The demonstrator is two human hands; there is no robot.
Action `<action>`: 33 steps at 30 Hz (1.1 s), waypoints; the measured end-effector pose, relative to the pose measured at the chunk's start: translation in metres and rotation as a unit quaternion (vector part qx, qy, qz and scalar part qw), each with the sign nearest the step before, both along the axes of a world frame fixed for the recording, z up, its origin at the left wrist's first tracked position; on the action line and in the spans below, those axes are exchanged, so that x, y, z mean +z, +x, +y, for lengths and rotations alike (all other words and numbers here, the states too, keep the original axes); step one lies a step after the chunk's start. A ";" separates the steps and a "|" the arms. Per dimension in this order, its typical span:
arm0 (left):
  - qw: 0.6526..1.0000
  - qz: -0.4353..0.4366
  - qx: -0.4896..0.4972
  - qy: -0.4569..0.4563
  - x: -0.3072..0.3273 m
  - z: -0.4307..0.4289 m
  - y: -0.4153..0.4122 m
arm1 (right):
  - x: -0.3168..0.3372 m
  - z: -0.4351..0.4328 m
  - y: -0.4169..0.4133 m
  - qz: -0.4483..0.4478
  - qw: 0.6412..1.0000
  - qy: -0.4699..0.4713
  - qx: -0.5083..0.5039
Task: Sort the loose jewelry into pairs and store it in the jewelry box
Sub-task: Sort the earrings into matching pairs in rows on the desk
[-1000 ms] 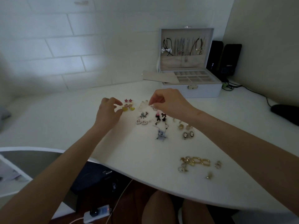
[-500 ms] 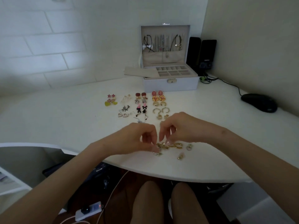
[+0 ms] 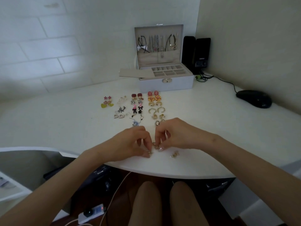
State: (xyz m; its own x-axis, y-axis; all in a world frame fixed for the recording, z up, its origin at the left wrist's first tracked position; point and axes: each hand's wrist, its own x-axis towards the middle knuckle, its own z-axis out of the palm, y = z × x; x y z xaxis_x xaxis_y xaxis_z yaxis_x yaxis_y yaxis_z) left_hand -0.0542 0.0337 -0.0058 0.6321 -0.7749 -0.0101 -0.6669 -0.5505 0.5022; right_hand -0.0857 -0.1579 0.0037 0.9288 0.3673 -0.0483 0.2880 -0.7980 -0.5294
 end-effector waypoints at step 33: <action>0.994 0.030 0.065 -0.083 -0.001 -0.002 0.000 | 0.011 -0.010 0.004 0.098 0.965 0.232 -0.078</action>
